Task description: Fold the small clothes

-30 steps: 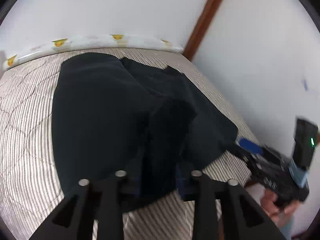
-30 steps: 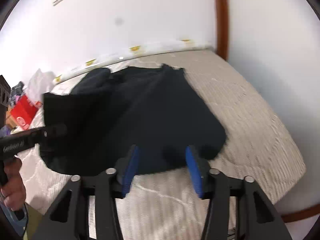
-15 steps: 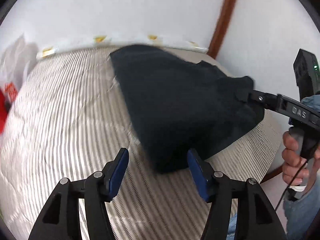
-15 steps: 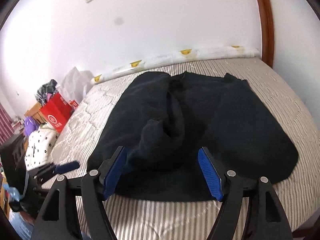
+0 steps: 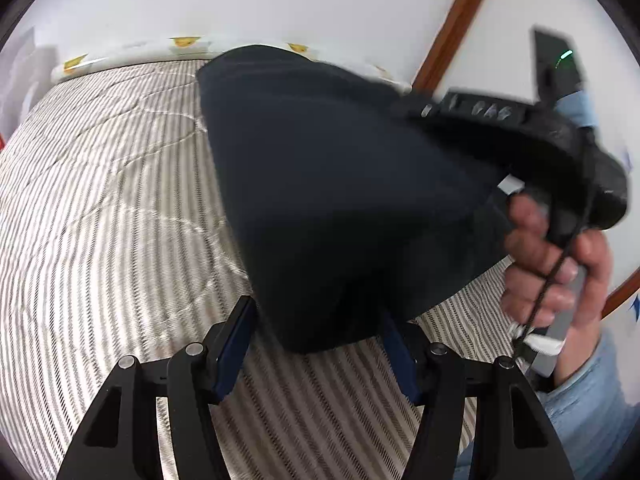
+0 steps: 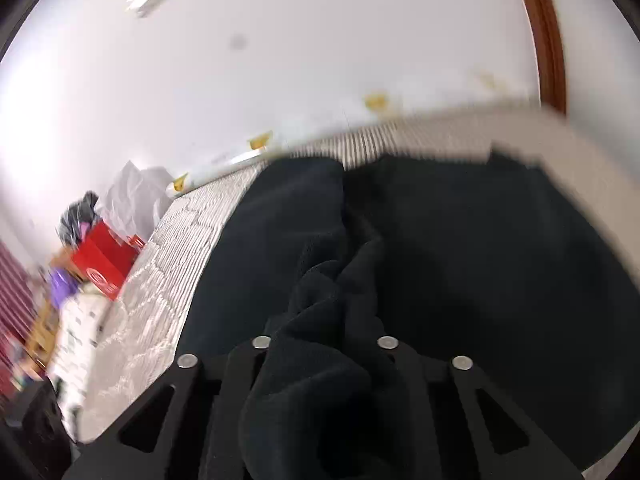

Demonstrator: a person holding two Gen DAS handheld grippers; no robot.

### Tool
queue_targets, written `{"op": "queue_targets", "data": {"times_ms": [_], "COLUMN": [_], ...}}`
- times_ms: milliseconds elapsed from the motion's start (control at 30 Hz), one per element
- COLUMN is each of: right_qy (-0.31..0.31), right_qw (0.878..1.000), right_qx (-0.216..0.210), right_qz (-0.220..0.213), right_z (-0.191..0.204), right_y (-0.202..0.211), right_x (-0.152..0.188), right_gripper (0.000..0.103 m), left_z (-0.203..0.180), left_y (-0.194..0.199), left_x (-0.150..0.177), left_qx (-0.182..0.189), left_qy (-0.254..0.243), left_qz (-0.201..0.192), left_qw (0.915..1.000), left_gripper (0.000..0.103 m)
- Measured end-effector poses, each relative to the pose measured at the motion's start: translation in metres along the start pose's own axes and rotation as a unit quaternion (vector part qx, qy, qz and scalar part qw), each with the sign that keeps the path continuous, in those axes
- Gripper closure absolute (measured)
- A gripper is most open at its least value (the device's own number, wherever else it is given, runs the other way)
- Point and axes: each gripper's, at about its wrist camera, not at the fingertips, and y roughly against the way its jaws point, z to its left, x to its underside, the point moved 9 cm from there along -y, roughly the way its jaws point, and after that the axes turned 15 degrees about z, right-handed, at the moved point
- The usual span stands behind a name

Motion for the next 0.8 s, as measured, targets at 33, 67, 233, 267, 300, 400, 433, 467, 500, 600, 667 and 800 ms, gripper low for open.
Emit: {"op": "queue_targets", "data": {"times_ms": [33, 67, 233, 267, 300, 400, 433, 467, 500, 600, 667, 800], "right_qy": [0.022, 0.031, 0.018, 0.009, -0.003, -0.033, -0.05, -0.065, -0.072, -0.083, -0.088, -0.111], "right_qw": [0.999, 0.998, 0.984, 0.983, 0.981, 0.974, 0.976, 0.978, 0.98, 0.981, 0.978, 0.978], "right_qx": [0.02, 0.037, 0.153, 0.162, 0.172, 0.205, 0.199, 0.185, 0.176, 0.172, 0.185, 0.178], "right_qz": [-0.021, -0.033, -0.089, -0.091, -0.093, -0.086, -0.078, -0.065, -0.057, -0.032, -0.034, -0.017], "right_z": [0.001, -0.002, -0.063, -0.078, -0.1, -0.149, -0.165, -0.179, -0.187, -0.201, -0.207, -0.22], "right_y": [0.012, 0.021, 0.071, 0.077, 0.084, 0.096, 0.097, 0.093, 0.089, 0.076, 0.078, 0.074], "right_x": [-0.004, -0.007, -0.022, -0.022, -0.02, -0.01, -0.004, 0.002, 0.007, 0.023, 0.03, 0.045], "right_gripper": [0.089, 0.089, 0.09, 0.09, 0.09, 0.091, 0.091, 0.091, 0.09, 0.077, 0.061, 0.047], "left_z": [-0.002, -0.005, -0.026, -0.03, -0.036, -0.06, -0.067, -0.072, -0.075, -0.076, -0.079, -0.079], "left_y": [-0.001, -0.003, -0.011, -0.011, -0.012, -0.014, -0.015, -0.017, -0.02, -0.026, -0.026, -0.023], "left_x": [-0.002, -0.004, -0.012, -0.012, -0.014, -0.02, -0.021, -0.022, -0.023, -0.027, -0.028, -0.035], "left_qx": [-0.012, -0.019, -0.042, -0.039, -0.042, -0.028, -0.03, -0.038, -0.05, -0.06, -0.039, -0.017], "left_qy": [-0.002, -0.006, -0.032, -0.035, -0.038, -0.06, -0.065, -0.068, -0.069, -0.061, -0.051, -0.047], "left_qz": [-0.001, 0.0, 0.008, 0.009, 0.008, 0.003, 0.002, 0.0, -0.001, -0.001, 0.0, -0.008], "left_qw": [0.9999, 0.9998, 0.9986, 0.9986, 0.9984, 0.9978, 0.9974, 0.9969, 0.9963, 0.9963, 0.998, 0.9987], "left_gripper": [0.043, 0.043, 0.04, 0.04, 0.04, 0.04, 0.04, 0.04, 0.04, 0.05, 0.058, 0.077]}}
